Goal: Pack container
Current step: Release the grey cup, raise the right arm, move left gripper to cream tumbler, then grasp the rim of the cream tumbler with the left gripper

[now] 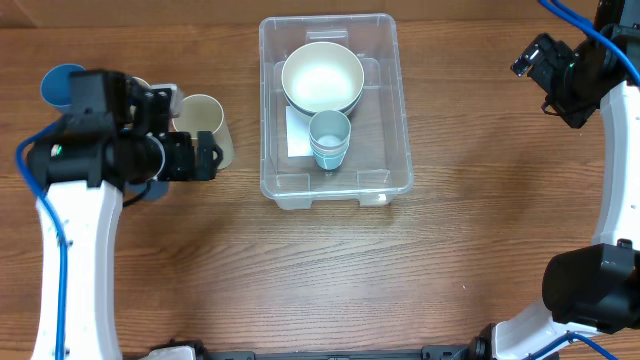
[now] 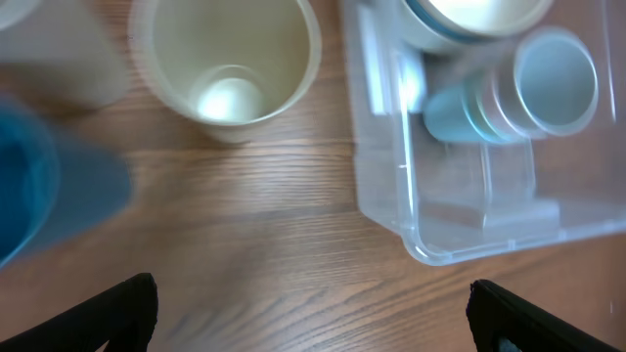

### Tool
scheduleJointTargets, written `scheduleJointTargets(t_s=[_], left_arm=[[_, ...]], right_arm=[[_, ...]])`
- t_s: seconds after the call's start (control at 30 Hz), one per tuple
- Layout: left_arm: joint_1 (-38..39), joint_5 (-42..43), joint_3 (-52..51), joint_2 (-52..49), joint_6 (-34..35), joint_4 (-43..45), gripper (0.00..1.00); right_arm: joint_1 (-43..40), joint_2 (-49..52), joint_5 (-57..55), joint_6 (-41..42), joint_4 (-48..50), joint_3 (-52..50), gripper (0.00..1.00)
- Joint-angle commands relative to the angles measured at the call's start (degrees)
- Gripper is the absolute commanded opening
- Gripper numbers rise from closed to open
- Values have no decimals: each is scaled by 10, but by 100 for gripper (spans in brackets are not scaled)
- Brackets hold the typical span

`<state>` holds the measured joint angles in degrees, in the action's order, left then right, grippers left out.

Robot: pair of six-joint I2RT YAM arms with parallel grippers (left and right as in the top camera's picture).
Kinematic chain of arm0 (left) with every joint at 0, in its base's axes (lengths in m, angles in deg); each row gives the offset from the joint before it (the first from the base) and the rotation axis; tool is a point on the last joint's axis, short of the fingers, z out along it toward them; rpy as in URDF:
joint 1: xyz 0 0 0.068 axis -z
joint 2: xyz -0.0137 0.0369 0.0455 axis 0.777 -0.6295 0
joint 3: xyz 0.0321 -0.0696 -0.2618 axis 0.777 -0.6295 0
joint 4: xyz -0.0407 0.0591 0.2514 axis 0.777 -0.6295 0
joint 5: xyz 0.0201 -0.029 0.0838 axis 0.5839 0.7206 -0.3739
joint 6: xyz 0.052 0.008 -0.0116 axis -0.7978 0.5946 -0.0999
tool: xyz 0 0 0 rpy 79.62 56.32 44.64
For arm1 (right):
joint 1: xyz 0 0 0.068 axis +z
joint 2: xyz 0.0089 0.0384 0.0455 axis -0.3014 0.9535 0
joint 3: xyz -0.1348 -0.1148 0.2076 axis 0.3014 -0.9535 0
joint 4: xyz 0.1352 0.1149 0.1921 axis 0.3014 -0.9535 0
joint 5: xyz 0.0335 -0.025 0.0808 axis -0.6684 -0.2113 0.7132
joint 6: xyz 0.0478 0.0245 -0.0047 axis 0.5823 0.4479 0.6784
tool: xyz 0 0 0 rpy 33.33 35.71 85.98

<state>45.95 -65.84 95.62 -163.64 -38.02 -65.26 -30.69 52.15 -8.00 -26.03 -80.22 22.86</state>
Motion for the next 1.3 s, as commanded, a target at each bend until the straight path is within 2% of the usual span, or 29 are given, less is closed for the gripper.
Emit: scheduleJointTargets(t_s=[0.0,0.07,0.3,0.43,0.57,0.67,0.83,1.0,1.1,1.17,1.23,1.27], left_arm=[[-5,71,14,-37,-141,13,100],[-5,47,14,-58,-171,30,100],[-3,-42,14,-72,-172,106,100],[5,-49,14,-78,-181,135,100],[41,-55,14,-103,-229,143,99],[75,-78,14,-133,-237,148,98],[106,-127,14,-178,-236,148,83],[108,-137,14,-188,-223,151,79],[108,-137,14,-188,-219,152,67],[108,-137,14,-188,-214,152,48],[108,-138,14,-188,-205,154,34],[108,-137,14,-188,-202,156,21]], right_arm=[[-1,-8,-5,1,3,12,100],[-1,-8,-5,1,3,12,100],[-1,-8,-5,1,3,12,100],[-1,-8,-5,1,3,12,100],[-1,-8,-5,1,3,12,100],[-1,-8,-5,1,3,12,100],[-1,-8,-5,1,3,12,100],[-1,-8,-5,1,3,12,100],[-1,-8,-5,1,3,12,100],[-1,-8,-5,1,3,12,100],[-1,-8,-5,1,3,12,100],[-1,-8,-5,1,3,12,100]])
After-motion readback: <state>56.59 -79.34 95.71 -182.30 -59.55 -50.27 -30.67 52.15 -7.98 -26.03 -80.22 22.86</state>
